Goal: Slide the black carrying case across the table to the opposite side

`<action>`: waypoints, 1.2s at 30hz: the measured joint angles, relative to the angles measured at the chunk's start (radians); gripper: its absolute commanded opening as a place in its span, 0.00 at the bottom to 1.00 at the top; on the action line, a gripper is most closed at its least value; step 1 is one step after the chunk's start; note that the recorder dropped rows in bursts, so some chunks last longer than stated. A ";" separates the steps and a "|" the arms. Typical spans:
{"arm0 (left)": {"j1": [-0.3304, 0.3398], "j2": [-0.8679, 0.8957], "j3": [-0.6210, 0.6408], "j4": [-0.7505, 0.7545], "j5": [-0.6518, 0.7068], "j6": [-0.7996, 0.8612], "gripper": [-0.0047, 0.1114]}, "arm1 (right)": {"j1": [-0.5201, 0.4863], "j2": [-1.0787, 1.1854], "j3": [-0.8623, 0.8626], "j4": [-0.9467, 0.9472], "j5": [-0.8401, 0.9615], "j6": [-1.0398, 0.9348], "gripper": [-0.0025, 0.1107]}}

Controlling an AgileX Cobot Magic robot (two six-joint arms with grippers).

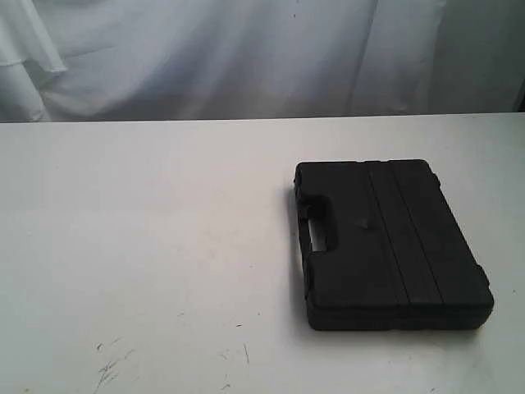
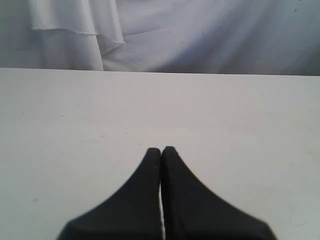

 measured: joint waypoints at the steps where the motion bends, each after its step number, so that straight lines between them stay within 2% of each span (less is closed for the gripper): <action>1: 0.000 0.000 0.000 0.000 0.000 0.000 0.04 | 0.000 0.000 0.000 0.000 0.000 0.000 0.02; 5: 0.000 0.000 0.000 0.000 0.000 0.000 0.04 | 0.000 0.000 0.000 0.000 -0.078 0.000 0.02; 15: 0.000 0.000 0.000 0.000 0.000 0.000 0.04 | 0.000 0.000 0.000 0.049 -0.465 0.000 0.02; 20: 0.000 0.000 0.000 0.000 0.000 0.000 0.04 | 0.000 0.000 0.000 0.051 -0.560 0.000 0.02; 25: 0.000 0.000 0.000 0.000 0.000 0.000 0.04 | 0.000 -0.001 0.000 0.053 -0.796 0.004 0.02; 31: 0.000 0.000 0.000 0.000 0.000 0.000 0.04 | 0.000 0.015 -0.092 0.060 -0.791 0.032 0.02; 36: 0.000 0.000 0.000 0.000 0.000 0.000 0.04 | 0.000 0.263 -0.397 0.060 -0.623 0.034 0.02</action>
